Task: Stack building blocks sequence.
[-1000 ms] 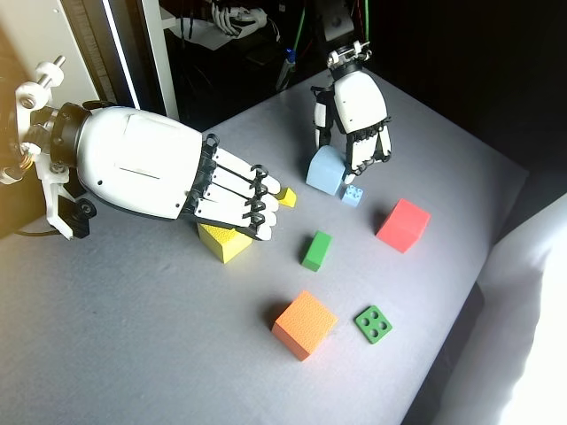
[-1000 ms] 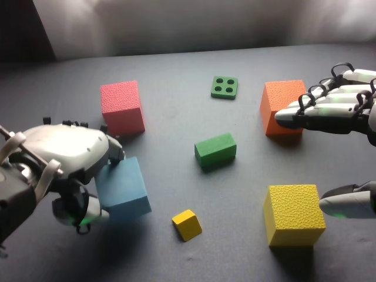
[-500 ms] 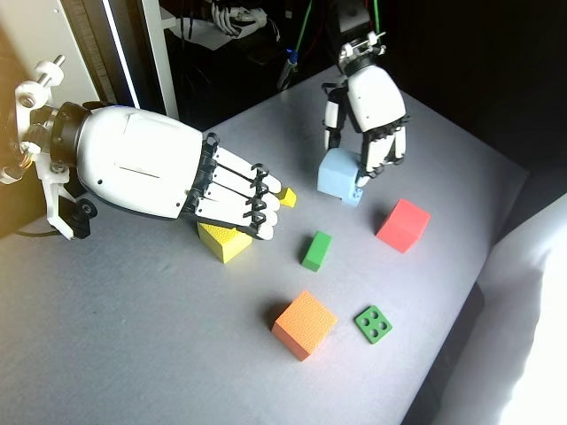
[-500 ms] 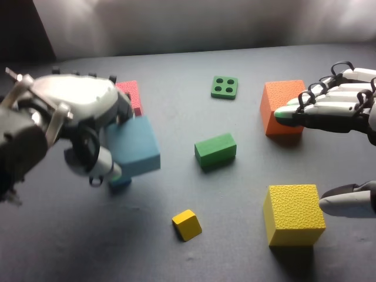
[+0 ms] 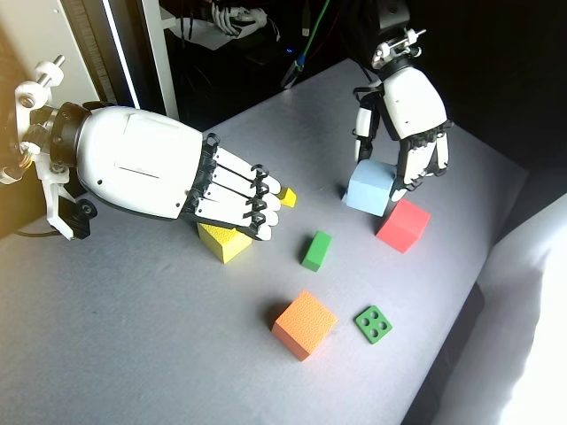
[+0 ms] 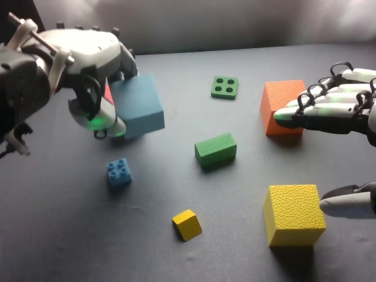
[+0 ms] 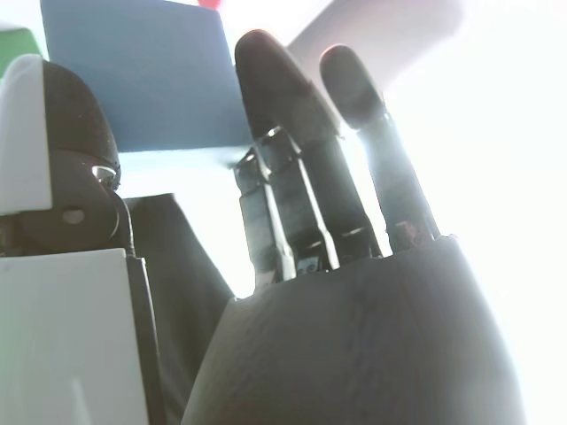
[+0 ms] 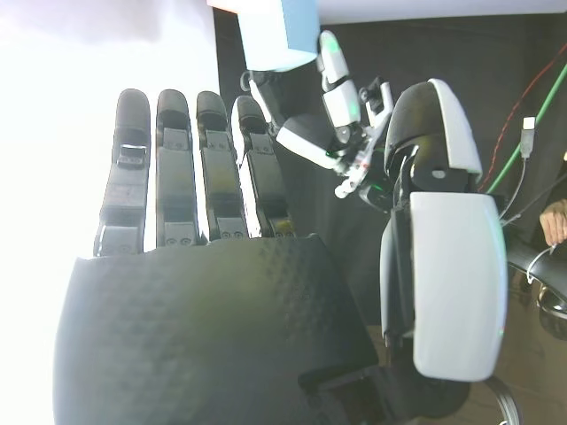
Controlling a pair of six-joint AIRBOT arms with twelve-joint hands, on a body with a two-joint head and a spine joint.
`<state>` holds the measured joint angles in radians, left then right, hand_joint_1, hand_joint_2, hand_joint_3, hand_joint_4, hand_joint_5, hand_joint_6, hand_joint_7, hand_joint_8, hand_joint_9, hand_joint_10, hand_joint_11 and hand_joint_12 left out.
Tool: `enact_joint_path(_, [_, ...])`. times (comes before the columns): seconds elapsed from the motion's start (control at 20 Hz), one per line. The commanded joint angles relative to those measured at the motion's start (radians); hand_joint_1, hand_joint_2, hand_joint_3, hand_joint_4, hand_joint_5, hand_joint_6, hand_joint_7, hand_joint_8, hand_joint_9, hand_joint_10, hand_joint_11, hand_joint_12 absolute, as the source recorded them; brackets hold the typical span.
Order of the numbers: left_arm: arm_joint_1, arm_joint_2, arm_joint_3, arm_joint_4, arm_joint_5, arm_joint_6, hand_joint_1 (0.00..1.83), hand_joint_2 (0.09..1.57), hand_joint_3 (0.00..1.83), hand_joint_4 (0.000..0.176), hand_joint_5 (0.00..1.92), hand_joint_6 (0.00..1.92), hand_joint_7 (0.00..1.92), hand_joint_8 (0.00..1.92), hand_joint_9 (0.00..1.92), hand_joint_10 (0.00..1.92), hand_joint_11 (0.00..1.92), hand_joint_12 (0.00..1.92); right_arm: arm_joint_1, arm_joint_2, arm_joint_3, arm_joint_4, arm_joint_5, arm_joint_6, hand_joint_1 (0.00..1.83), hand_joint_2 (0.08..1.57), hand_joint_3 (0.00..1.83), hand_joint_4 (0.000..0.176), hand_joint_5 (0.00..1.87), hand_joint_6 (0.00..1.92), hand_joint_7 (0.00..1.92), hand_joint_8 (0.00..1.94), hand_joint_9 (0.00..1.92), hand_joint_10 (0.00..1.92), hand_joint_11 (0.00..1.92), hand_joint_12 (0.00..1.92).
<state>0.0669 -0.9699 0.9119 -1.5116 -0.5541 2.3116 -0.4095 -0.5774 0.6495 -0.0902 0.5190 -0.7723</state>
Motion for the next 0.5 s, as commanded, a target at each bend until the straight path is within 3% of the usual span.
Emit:
enact_joint_path(0.0, [-0.013,0.004,0.013,0.038,0.0,0.004,1.24,1.11,0.0,0.0,1.02,0.77,0.98,1.17,0.86,0.81,0.38,1.34,0.007,0.008,-0.003,0.01,0.12,0.0,0.47,1.1,0.0,0.0,0.22,0.0,0.24,0.0,0.21,0.0,0.0,0.52])
enact_joint_path(0.1, [-0.015,-0.007,0.04,0.036,0.028,0.005,1.26,1.11,0.0,0.0,1.03,0.7,0.97,1.21,0.84,0.86,0.37,1.34,0.007,0.008,-0.003,0.01,0.12,0.0,0.47,1.08,0.0,0.0,0.22,0.01,0.26,0.01,0.23,0.01,0.0,0.62])
enact_joint_path(0.2, [-0.017,-0.018,0.071,0.035,0.054,0.005,1.25,1.13,0.0,0.0,0.97,0.8,0.95,1.25,0.77,0.97,0.26,1.46,0.006,0.008,-0.005,0.01,0.122,0.0,0.48,1.08,0.0,0.0,0.23,0.0,0.26,0.0,0.24,0.0,0.0,0.62])
enact_joint_path(0.35, [-0.019,-0.028,0.105,0.03,0.073,0.006,1.23,1.13,0.0,0.0,0.97,0.85,0.94,1.21,0.8,0.87,0.36,1.36,0.005,0.009,-0.005,0.01,0.126,0.0,0.45,1.1,0.0,0.0,0.21,0.0,0.23,0.0,0.2,0.0,0.0,0.51])
enact_joint_path(0.4, [-0.019,-0.034,0.126,0.03,0.088,0.006,1.24,1.12,0.0,0.0,1.03,0.77,0.95,1.2,0.82,0.85,0.38,1.33,0.003,0.009,-0.005,0.01,0.129,0.0,0.47,1.08,0.0,0.0,0.23,0.0,0.25,0.0,0.21,0.0,0.0,0.56])
enact_joint_path(0.45, [-0.019,-0.038,0.14,0.03,0.097,0.006,1.23,1.13,0.0,0.0,0.97,0.86,0.94,1.22,0.81,0.85,0.35,1.34,0.003,0.009,-0.005,0.01,0.129,0.0,0.5,1.07,0.0,0.0,0.24,0.0,0.26,0.01,0.23,0.01,0.0,0.6])
